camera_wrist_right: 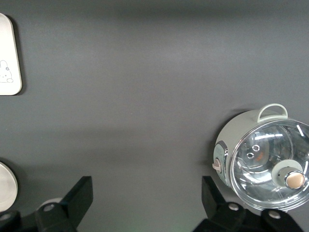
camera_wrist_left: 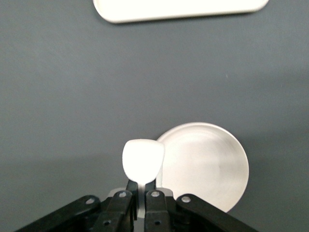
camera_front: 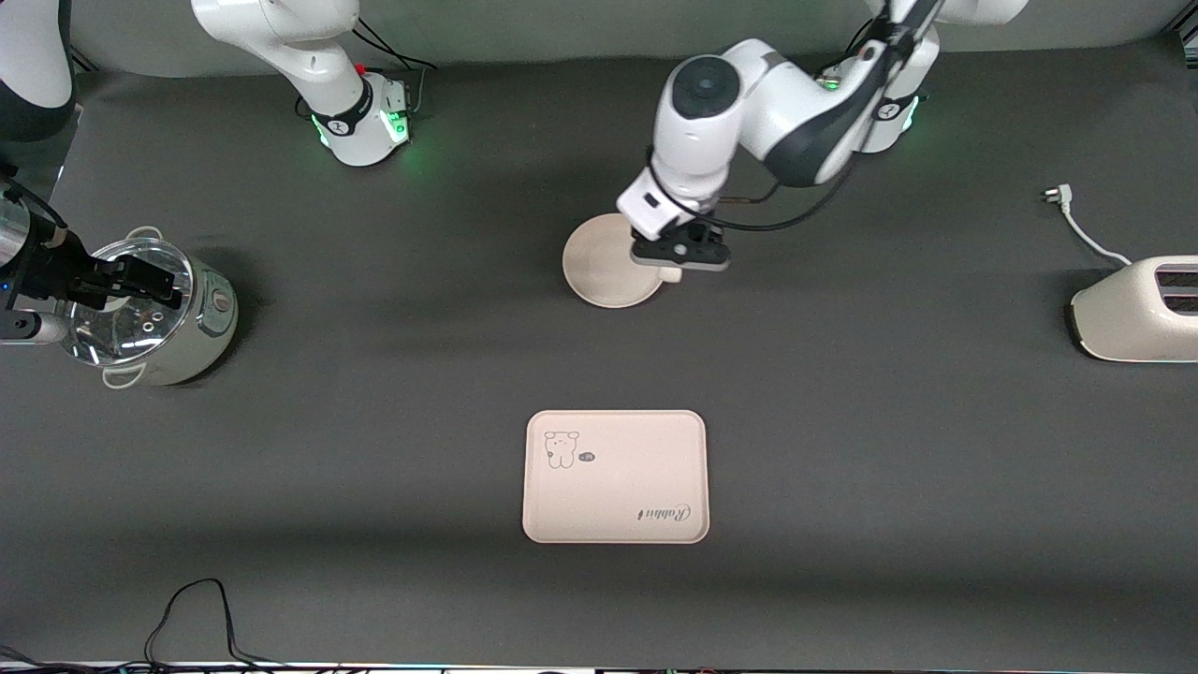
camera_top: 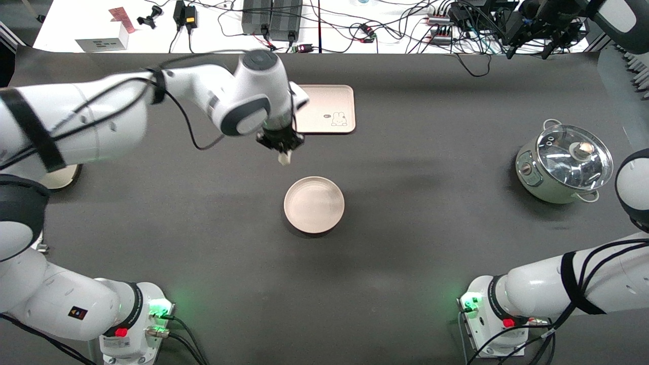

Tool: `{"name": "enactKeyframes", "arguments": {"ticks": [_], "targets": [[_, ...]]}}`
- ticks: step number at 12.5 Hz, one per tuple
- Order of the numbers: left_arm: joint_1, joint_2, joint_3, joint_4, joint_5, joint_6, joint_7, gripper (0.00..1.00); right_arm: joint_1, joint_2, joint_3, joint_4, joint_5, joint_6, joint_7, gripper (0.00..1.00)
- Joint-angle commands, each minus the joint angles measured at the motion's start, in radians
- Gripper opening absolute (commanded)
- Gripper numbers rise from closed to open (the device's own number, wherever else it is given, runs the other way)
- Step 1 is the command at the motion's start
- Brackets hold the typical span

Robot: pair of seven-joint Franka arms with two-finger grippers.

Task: Place bun in plate and plate on tray
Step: 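Carry the bun with the left gripper over the beige plate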

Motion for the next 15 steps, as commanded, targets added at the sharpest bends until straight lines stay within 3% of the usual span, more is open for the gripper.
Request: {"name": "enactKeyframes", "arguments": {"ticks": [1, 4, 10, 11, 12, 13, 15], "targets": [[-0.084, 0.115, 0.021, 0.009, 0.126, 0.082, -0.21, 0.0, -0.005, -0.02, 0.003, -0.018, -0.01, 0.002, -0.02, 1.0], [-0.12, 0.248, 0.021, 0.027, 0.285, 0.168, -0.409, 0.0, -0.005, -0.019, 0.003, -0.02, -0.01, 0.002, -0.02, 1.0], [-0.207, 0.339, 0.028, 0.074, 0.335, 0.172, -0.567, 0.0, -0.005, -0.019, 0.003, -0.026, -0.01, 0.003, -0.02, 1.0], [-0.207, 0.347, 0.028, 0.075, 0.358, 0.172, -0.575, 0.14, -0.005, -0.019, 0.003, -0.026, -0.01, 0.003, -0.02, 1.0], [-0.207, 0.354, 0.028, 0.073, 0.371, 0.173, -0.575, 0.49, -0.005, -0.019, 0.003, -0.026, -0.01, 0.003, -0.02, 1.0], [-0.209, 0.361, 0.028, 0.075, 0.393, 0.173, -0.577, 0.99, -0.005, -0.019, 0.003, -0.026, -0.008, 0.003, -0.02, 1.0], [-0.205, 0.361, 0.03, 0.073, 0.413, 0.172, -0.578, 1.0, -0.005, -0.019, 0.003, -0.026, -0.01, 0.003, -0.02, 1.0]]}}
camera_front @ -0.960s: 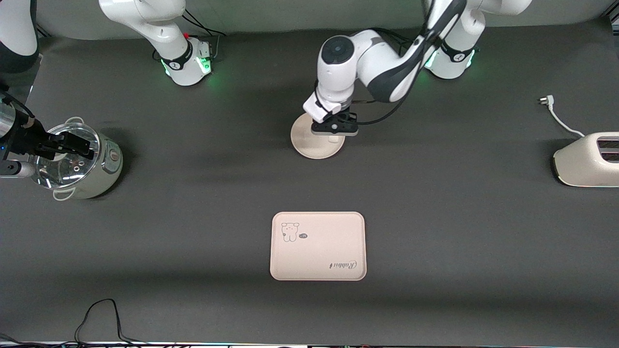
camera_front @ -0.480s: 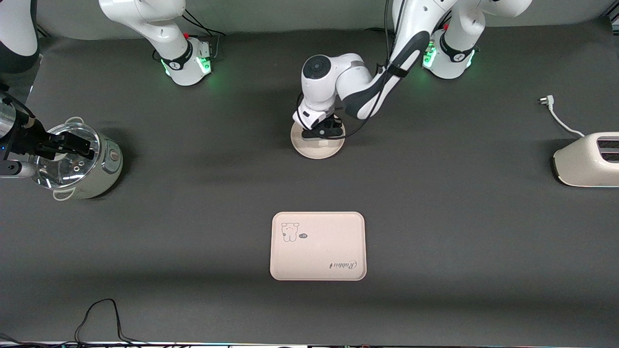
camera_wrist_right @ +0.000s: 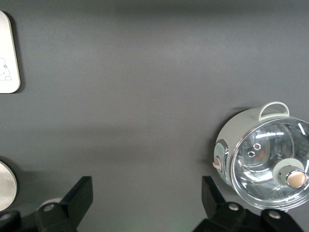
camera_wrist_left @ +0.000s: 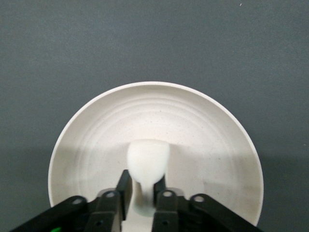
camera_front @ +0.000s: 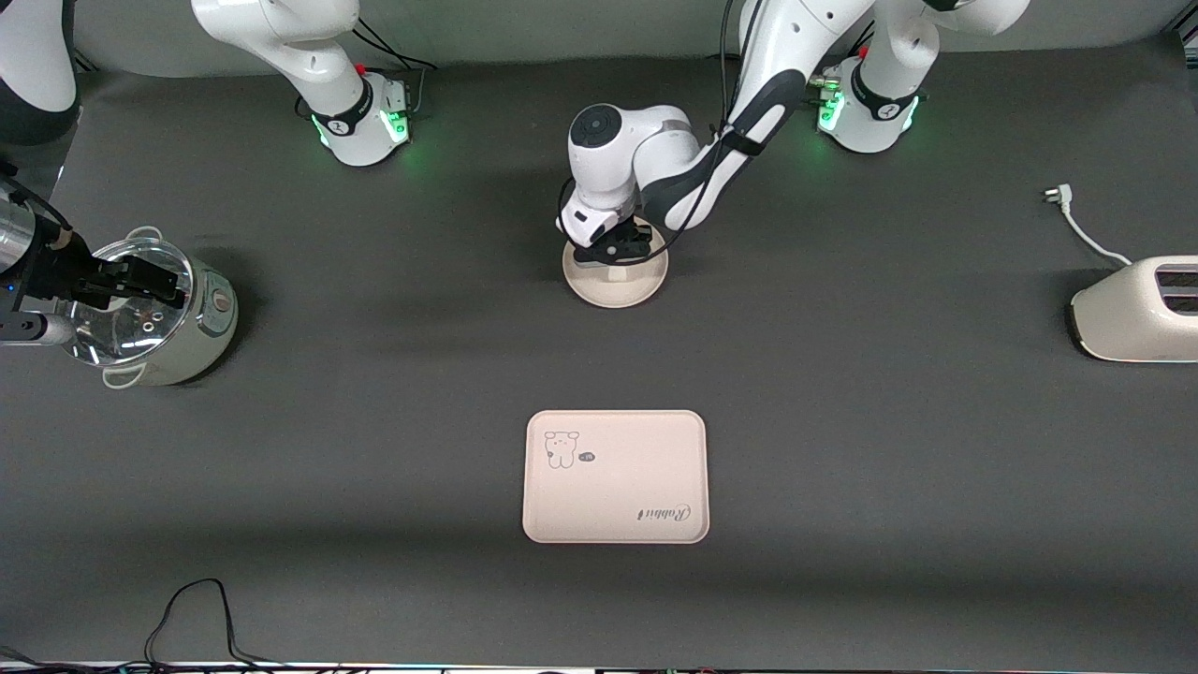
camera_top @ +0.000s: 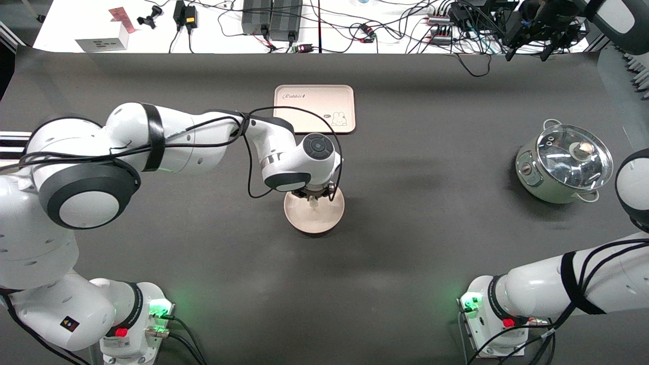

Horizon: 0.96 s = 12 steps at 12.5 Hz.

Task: Place bun in plate and plate on tray
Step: 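Lower the bun onto the plate and open the left gripper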

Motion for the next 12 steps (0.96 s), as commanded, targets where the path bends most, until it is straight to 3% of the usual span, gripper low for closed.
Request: {"name": "enactKeyframes", "arguments": {"ticks": [1, 12], "targets": [[-0.02, 0.009, 0.017, 0.024, 0.031, -0.004, -0.029, 1.0, -0.005, -0.019, 0.003, -0.016, -0.01, 0.003, -0.02, 1.0], [-0.019, 0.021, 0.029, 0.024, 0.043, -0.006, -0.029, 1.0, -0.005, -0.02, 0.003, -0.017, -0.008, 0.003, -0.018, 1.0]]}}
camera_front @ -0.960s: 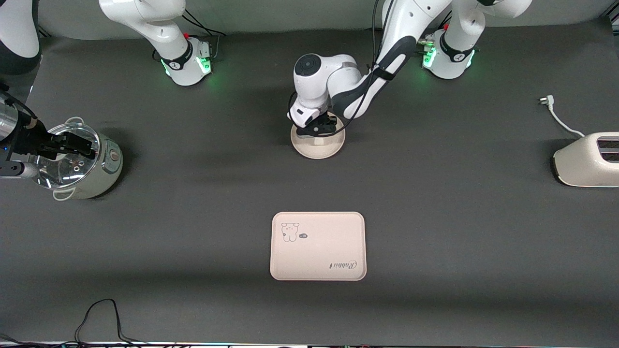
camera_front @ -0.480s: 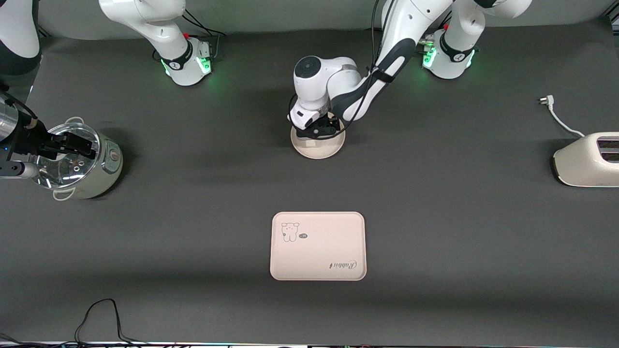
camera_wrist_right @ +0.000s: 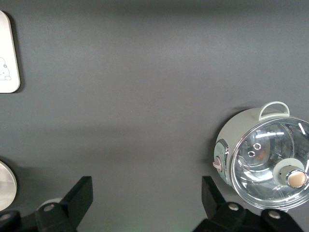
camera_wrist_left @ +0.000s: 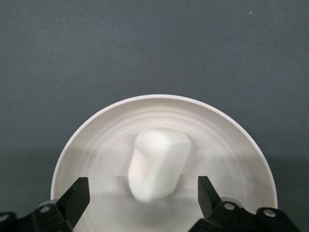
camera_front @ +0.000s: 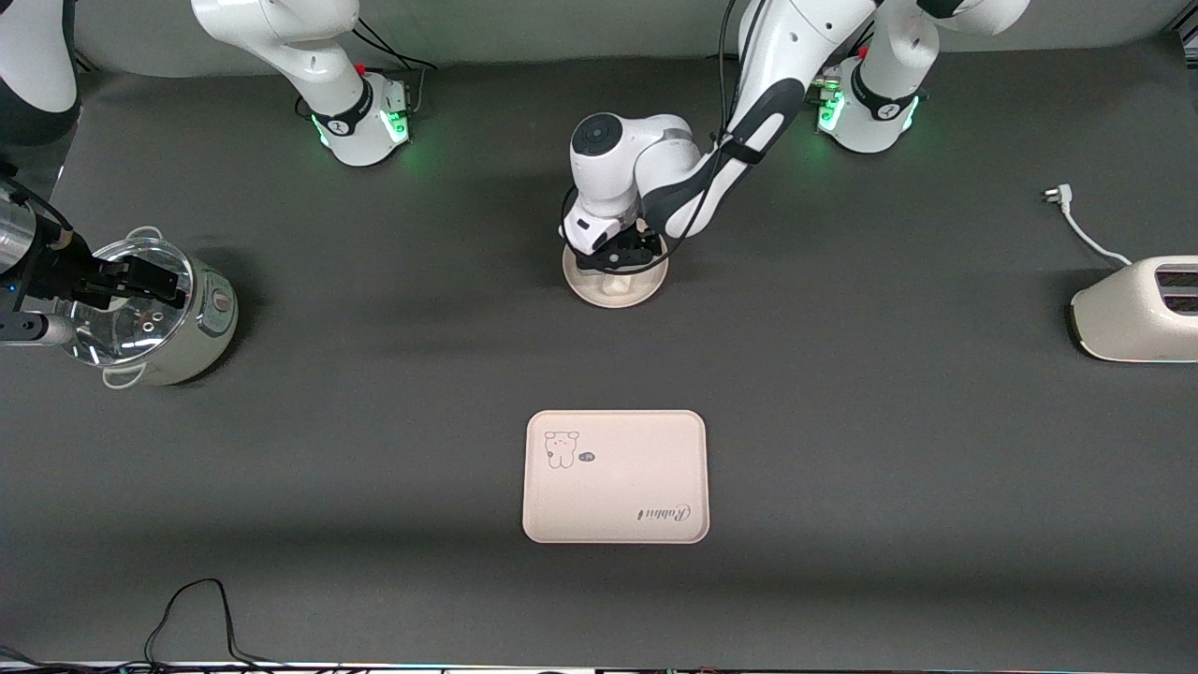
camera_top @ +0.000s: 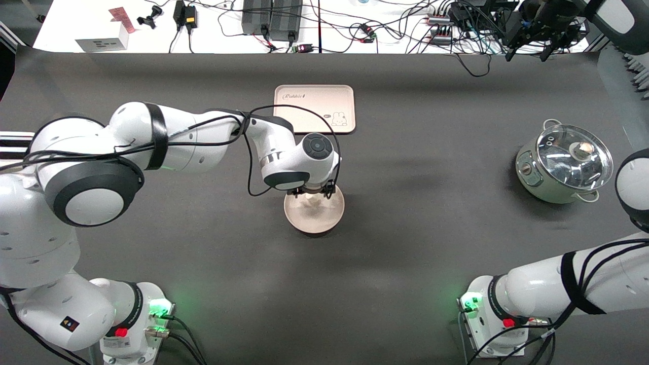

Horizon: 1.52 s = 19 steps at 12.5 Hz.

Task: Place bun in plate and plate on tray
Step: 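Lower the bun onto the plate and open the left gripper, then raise the left gripper back while the right gripper reaches toward the plate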

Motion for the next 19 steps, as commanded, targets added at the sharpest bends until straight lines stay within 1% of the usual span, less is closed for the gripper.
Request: {"name": "enactKeyframes", "arguments": {"ticks": [1, 5, 7, 9, 11, 12, 13, 15, 16, 19], "targets": [[-0.018, 0.005, 0.012, 0.02, 0.022, -0.006, -0.027, 1.0, -0.005, -0.02, 0.003, -0.016, -0.008, 0.003, -0.017, 1.0], [-0.003, -0.009, 0.012, 0.082, 0.011, -0.044, -0.021, 1.0, -0.004, -0.026, 0.003, -0.031, -0.008, 0.002, -0.014, 1.0], [0.029, -0.021, 0.007, 0.17, 0.012, -0.151, 0.031, 1.0, -0.001, -0.031, 0.005, -0.042, -0.008, 0.003, -0.012, 1.0], [0.09, -0.041, 0.001, 0.271, -0.023, -0.272, 0.197, 1.0, 0.014, -0.051, 0.006, -0.079, -0.007, 0.013, -0.008, 1.0], [0.223, -0.134, 0.001, 0.281, -0.107, -0.319, 0.47, 1.0, 0.027, -0.069, 0.006, -0.109, -0.007, 0.032, -0.005, 1.0], [0.315, -0.181, 0.002, 0.276, -0.145, -0.323, 0.618, 1.0, 0.031, -0.08, 0.008, -0.129, -0.007, 0.037, 0.02, 1.0], [0.415, -0.223, 0.001, 0.277, -0.178, -0.345, 0.775, 1.0, 0.059, -0.091, 0.006, -0.157, -0.007, 0.057, 0.046, 1.0], [0.602, -0.309, 0.004, 0.281, -0.251, -0.375, 1.027, 1.0, 0.114, -0.129, 0.008, -0.239, -0.002, 0.112, 0.115, 1.0], [0.664, -0.341, 0.004, 0.282, -0.255, -0.412, 1.09, 1.0, 0.175, -0.144, 0.008, -0.269, 0.019, 0.128, 0.191, 1.0], [0.753, -0.432, 0.008, 0.277, -0.265, -0.559, 1.114, 1.0, 0.436, -0.143, 0.008, -0.287, 0.025, 0.175, 0.527, 1.0]]}}
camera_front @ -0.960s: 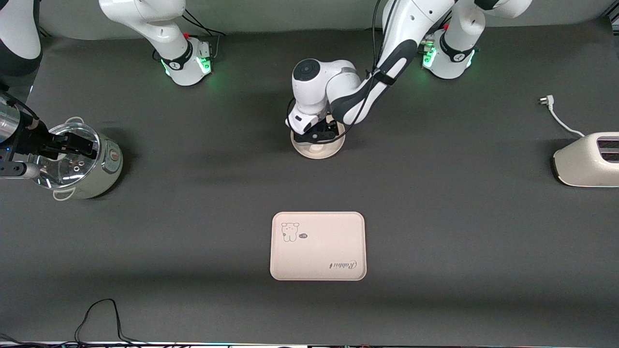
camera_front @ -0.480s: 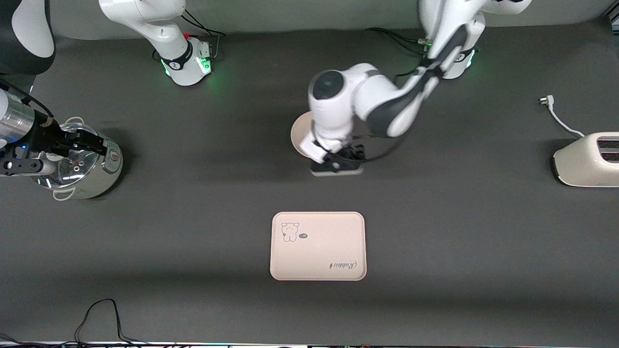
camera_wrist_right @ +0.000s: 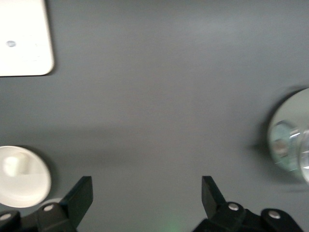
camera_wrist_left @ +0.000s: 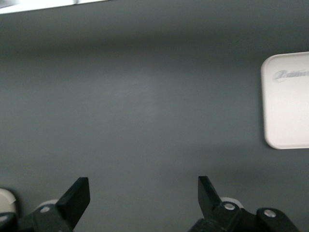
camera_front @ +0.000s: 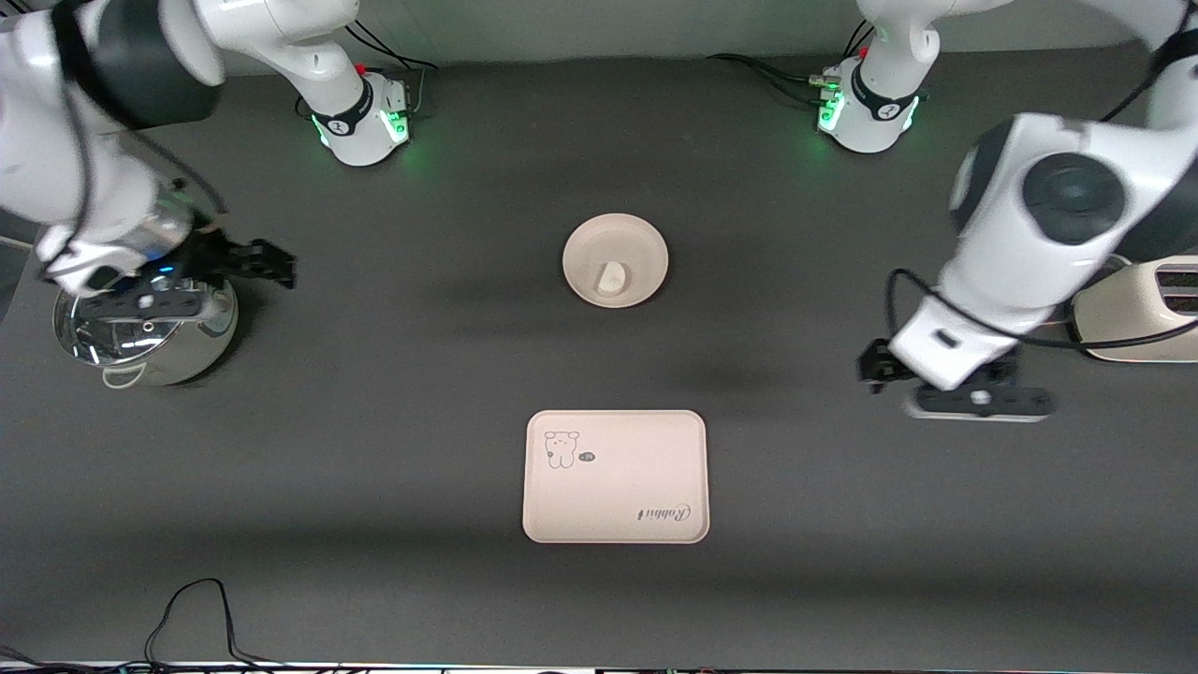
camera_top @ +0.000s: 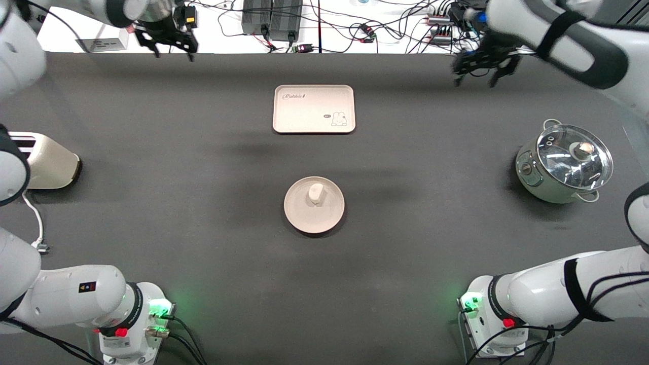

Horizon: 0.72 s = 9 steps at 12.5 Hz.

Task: Place bun in plate and plate on tray
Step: 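Raise the left gripper back while the right gripper reaches toward the plate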

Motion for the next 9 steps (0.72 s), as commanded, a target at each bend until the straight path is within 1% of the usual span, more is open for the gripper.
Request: {"name": "enactKeyframes", "arguments": {"ticks": [1, 2, 4, 6, 7, 9], "targets": [[0.042, -0.104, -0.01, -0.038, -0.043, -0.109, 0.039, 1.0, 0.229, -0.033, -0.008, -0.051, 0.007, 0.07, 0.295, 1.0], [0.08, -0.132, -0.005, -0.05, -0.092, -0.128, 0.072, 1.0, 0.301, -0.026, -0.008, -0.051, 0.006, 0.087, 0.383, 1.0], [0.177, -0.15, -0.005, -0.064, -0.21, -0.152, 0.096, 1.0, 0.455, -0.003, -0.008, -0.044, 0.007, 0.13, 0.576, 1.0], [0.2, -0.178, -0.002, -0.064, -0.22, -0.193, 0.181, 1.0, 0.585, 0.036, -0.004, -0.041, 0.027, 0.193, 0.724, 1.0], [0.2, -0.184, 0.006, -0.068, -0.22, -0.207, 0.2, 1.0, 0.619, 0.048, -0.004, -0.04, 0.042, 0.226, 0.764, 1.0], [0.206, -0.183, 0.038, -0.07, -0.22, -0.206, 0.259, 1.0, 0.624, 0.07, 0.003, -0.043, 0.049, 0.248, 0.751, 1.0]]}}
